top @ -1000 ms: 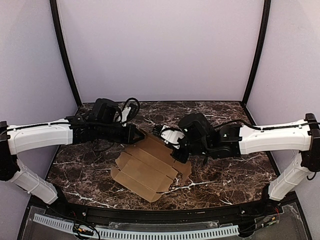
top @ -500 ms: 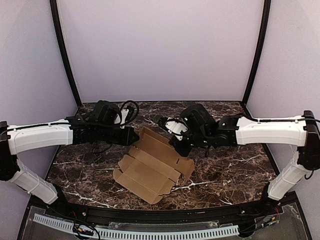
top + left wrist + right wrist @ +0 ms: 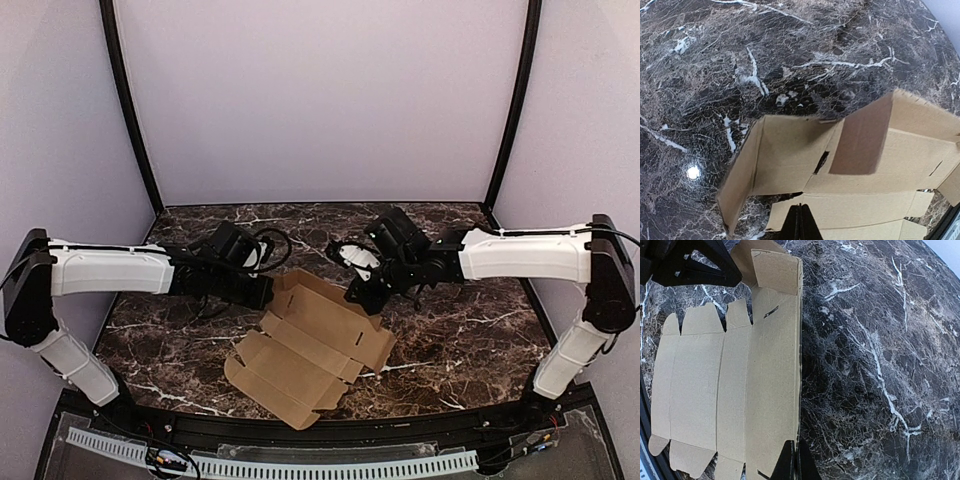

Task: Fold the paper box

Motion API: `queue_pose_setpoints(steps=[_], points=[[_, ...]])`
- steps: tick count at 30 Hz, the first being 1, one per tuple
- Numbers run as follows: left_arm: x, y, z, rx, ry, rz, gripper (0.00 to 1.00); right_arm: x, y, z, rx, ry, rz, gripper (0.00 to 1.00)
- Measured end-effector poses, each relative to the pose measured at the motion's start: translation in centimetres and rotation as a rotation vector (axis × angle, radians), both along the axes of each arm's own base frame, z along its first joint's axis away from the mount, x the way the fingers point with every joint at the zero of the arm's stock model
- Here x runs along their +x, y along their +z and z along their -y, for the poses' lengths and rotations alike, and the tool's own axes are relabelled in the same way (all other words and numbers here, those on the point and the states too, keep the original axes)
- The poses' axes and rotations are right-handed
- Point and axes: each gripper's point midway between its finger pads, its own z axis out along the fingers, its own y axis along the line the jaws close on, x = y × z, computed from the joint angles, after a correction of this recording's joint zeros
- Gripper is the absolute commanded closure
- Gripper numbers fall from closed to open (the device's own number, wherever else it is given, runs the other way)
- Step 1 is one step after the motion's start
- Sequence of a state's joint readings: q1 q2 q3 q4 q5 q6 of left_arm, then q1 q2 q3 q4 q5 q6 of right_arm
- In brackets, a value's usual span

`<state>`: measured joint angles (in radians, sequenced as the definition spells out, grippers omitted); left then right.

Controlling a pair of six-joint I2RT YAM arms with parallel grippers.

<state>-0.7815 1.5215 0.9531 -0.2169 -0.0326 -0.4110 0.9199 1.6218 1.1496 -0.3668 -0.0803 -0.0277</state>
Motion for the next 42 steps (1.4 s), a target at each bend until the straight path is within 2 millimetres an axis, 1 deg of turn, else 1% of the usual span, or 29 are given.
queue_pose_setpoints(steps=[8, 14, 17, 21, 26, 31, 32, 37, 42], points=[[0.2, -3.5, -1.4, 0.12, 0.02, -0.024, 1.0, 0.4, -0.8, 0.4, 0.017, -0.022, -0.069, 1.0], [-0.1, -5.8, -2.9, 0.206, 0.036, -0.045, 1.0, 0.1, -2.0, 0.2, 0.01, -0.013, -0.111, 1.0], [-0.1, -6.7, -3.5, 0.242, 0.044, -0.047, 1.0, -0.1, -2.3, 0.0, 0.011, -0.006, -0.127, 1.0], [0.0, -7.0, -3.9, 0.266, 0.047, -0.039, 1.0, -0.2, -2.5, 0.0, 0.011, -0.002, -0.135, 1.0], [-0.2, -7.3, -3.7, 0.267, 0.032, -0.047, 1.0, -0.3, -2.5, 0.0, 0.013, -0.001, -0.137, 1.0], [-0.8, -7.9, -3.4, 0.261, -0.006, -0.081, 1.0, -0.3, -2.5, 0.0, 0.013, -0.004, -0.14, 1.0], [-1.3, -8.1, -3.4, 0.266, -0.026, -0.1, 1.0, -0.2, -2.5, 0.0, 0.013, -0.005, -0.14, 1.0], [-2.1, -8.4, -3.5, 0.271, -0.053, -0.129, 0.99, -0.1, -2.5, 0.1, 0.014, -0.011, -0.142, 1.0], [-3.1, -7.9, -2.8, 0.226, -0.098, -0.158, 1.0, -0.1, -2.5, 0.1, 0.015, -0.013, -0.143, 1.0]])
